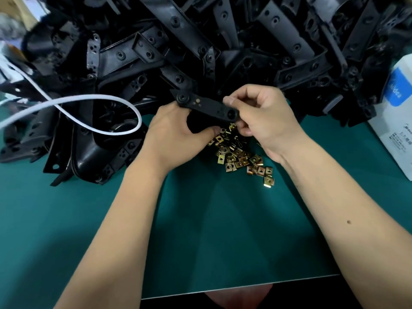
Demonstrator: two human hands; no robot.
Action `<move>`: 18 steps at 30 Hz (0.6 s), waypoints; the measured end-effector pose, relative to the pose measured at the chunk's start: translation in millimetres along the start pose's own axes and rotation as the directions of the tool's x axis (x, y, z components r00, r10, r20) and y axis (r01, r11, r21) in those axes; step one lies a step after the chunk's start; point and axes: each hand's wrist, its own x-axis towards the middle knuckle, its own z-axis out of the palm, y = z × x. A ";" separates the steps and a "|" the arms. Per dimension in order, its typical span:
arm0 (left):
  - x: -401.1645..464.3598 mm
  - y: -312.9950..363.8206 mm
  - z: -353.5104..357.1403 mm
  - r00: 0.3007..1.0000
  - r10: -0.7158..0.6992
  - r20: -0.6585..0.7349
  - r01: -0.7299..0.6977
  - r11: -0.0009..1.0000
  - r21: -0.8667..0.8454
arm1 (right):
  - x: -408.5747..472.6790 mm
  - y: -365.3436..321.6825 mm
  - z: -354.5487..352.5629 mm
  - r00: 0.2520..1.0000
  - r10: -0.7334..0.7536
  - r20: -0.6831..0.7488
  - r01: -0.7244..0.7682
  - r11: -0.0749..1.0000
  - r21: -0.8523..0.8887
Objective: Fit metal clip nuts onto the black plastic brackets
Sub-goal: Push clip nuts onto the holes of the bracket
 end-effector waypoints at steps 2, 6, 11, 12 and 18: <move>-0.4 3.7 0.7 1.000 0.013 0.025 -0.012 0.999 -0.052 | 1.1 0.1 -0.2 0.999 -0.007 -0.039 0.008 1.000 0.011; -1.9 6.0 0.7 0.995 -0.017 0.102 0.049 0.947 -0.317 | 0.6 -1.8 -2.3 0.997 -0.051 -0.054 0.053 0.998 0.045; 2.3 3.9 2.7 0.977 -0.212 0.039 0.207 0.868 -0.451 | -1.9 -1.6 -2.0 0.996 -0.083 -0.023 0.086 0.985 0.150; 2.8 4.4 1.6 0.971 -0.237 0.031 0.223 0.847 -0.483 | -2.0 -1.4 -2.4 0.996 -0.086 -0.023 0.089 0.983 0.158; 3.4 -1.2 -1.1 0.875 -0.459 0.154 0.449 0.649 -0.614 | -1.9 1.2 -1.3 0.986 -0.154 -0.059 0.159 0.981 0.108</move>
